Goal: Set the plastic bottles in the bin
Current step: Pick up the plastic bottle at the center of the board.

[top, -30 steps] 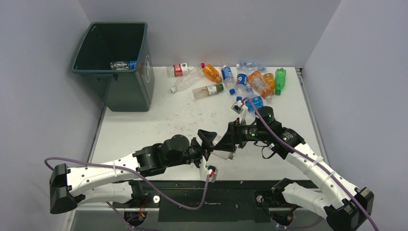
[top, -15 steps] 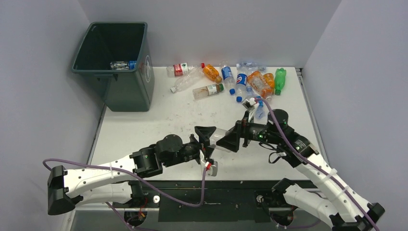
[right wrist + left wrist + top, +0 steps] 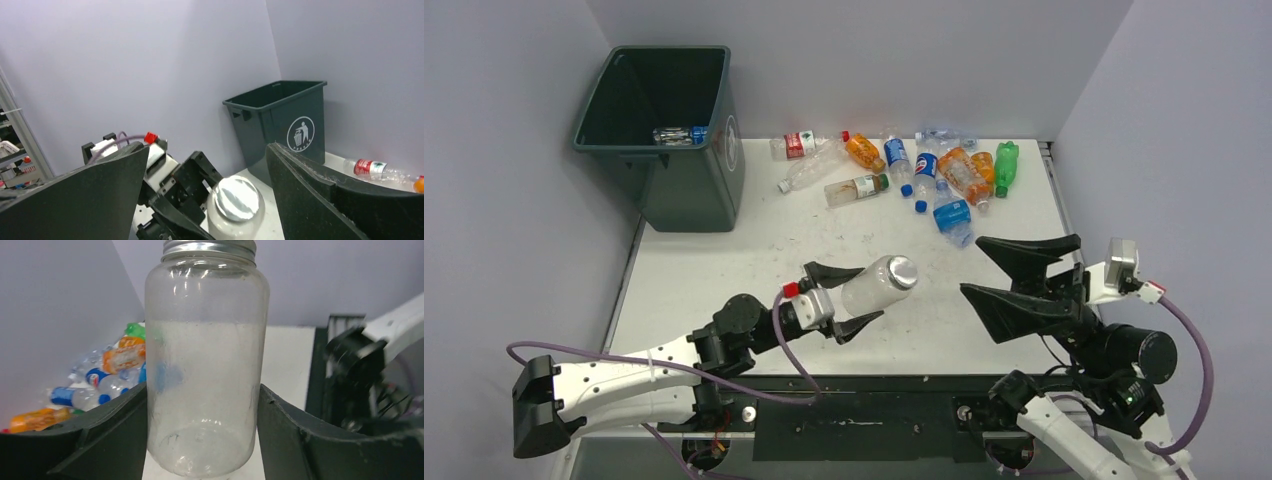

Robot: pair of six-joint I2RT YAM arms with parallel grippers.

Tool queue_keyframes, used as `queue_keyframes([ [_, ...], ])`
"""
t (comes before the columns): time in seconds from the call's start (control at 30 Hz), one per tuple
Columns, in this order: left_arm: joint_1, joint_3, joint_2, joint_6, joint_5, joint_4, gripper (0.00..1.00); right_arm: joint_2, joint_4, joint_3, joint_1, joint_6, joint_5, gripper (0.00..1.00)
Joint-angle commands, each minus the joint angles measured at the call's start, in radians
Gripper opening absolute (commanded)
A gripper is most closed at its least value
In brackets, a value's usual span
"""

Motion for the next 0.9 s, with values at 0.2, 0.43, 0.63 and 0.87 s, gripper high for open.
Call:
queue_keyframes([
  [0.2, 0.053, -0.06, 0.012, -0.745, 0.024, 0.54, 0.43, 0.097, 0.11, -0.093, 0.005, 0.009, -0.096, 0.9],
  [0.43, 0.073, -0.016, 0.06, -0.798, 0.084, 0.55, 0.43, 0.175, 0.352, -0.177, 0.006, 0.137, -0.151, 0.9],
  [0.63, 0.076, 0.008, 0.088, -0.797, 0.084, 0.551, 0.42, 0.266, 0.418, -0.176, 0.01, 0.151, -0.151, 0.9],
  [0.87, 0.078, 0.021, 0.109, -0.782, 0.044, 0.576, 0.42, 0.341, 0.396, -0.176, 0.045, 0.119, -0.126, 0.91],
])
